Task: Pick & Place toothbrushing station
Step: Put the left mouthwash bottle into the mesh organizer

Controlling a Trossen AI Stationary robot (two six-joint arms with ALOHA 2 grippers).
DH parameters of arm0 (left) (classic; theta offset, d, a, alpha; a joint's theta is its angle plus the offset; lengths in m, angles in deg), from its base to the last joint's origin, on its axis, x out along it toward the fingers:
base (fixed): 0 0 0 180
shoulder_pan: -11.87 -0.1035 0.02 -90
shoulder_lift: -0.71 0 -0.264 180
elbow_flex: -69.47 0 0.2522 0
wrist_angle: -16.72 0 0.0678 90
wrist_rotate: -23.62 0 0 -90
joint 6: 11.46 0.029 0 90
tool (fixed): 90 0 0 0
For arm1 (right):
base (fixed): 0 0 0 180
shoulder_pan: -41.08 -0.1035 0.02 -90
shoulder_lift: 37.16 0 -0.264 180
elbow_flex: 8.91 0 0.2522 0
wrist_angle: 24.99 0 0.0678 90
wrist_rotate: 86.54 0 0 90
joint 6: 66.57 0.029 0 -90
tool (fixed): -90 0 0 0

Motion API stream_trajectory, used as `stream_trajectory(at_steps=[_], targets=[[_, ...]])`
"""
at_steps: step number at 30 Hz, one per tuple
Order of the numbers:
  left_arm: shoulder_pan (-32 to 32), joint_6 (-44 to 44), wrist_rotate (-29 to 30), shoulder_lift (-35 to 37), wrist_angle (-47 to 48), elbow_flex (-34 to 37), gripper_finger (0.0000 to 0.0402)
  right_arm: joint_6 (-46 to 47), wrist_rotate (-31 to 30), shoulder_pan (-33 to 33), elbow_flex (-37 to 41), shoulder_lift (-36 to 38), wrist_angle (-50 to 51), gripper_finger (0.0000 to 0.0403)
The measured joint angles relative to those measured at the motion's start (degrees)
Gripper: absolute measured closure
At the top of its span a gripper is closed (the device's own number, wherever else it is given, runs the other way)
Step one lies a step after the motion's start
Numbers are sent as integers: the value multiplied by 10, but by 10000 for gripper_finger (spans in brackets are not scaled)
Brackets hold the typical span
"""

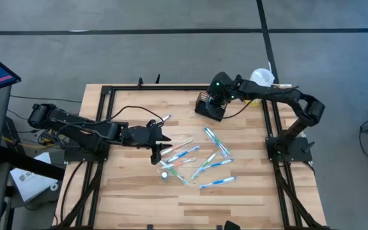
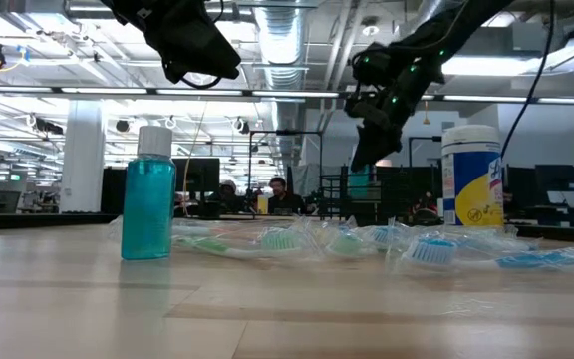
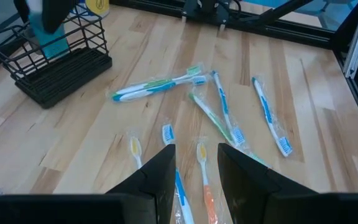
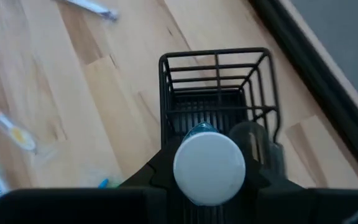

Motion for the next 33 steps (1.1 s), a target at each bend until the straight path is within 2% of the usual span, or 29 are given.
stream_trajectory(at_steps=[9,33], targets=[[0,0,0,0,-1,0,289,-8,17,3,-1,-53,-23,327],[0,2,0,0,-8,0,289,-11,28,6,0,-51,-20,306]])
